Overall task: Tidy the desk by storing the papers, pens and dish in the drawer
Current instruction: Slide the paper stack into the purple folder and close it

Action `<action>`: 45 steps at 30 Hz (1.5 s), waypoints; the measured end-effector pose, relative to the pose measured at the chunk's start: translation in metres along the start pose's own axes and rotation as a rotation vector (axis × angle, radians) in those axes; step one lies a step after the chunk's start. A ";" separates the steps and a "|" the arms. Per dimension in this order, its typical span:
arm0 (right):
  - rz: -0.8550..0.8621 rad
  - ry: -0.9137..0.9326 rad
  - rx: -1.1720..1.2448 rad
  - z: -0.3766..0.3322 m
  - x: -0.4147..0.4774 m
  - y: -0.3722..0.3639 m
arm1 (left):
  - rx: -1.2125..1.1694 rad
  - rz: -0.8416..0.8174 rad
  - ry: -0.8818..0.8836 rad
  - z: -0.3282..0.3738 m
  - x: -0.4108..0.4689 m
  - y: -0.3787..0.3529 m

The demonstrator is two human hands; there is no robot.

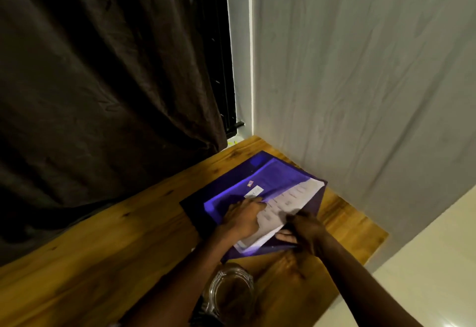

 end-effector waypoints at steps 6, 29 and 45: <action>-0.025 0.055 0.012 -0.007 0.027 -0.022 | -0.041 0.020 -0.029 0.012 0.001 0.002; 0.533 0.798 -0.861 -0.069 -0.008 0.038 | -0.350 0.128 0.157 -0.029 0.006 -0.038; 0.137 0.691 -1.567 -0.008 0.025 -0.042 | -0.508 0.283 0.250 -0.054 -0.003 -0.029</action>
Point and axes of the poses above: each hand's wrist, its own x-axis towards the middle knuckle, its own y-axis out of the back of the hand, z = x × y, the point moved 8 cm from there along x, towards the middle knuckle, and after that the axes turned 7 degrees about -y, right-handed, at the moved point
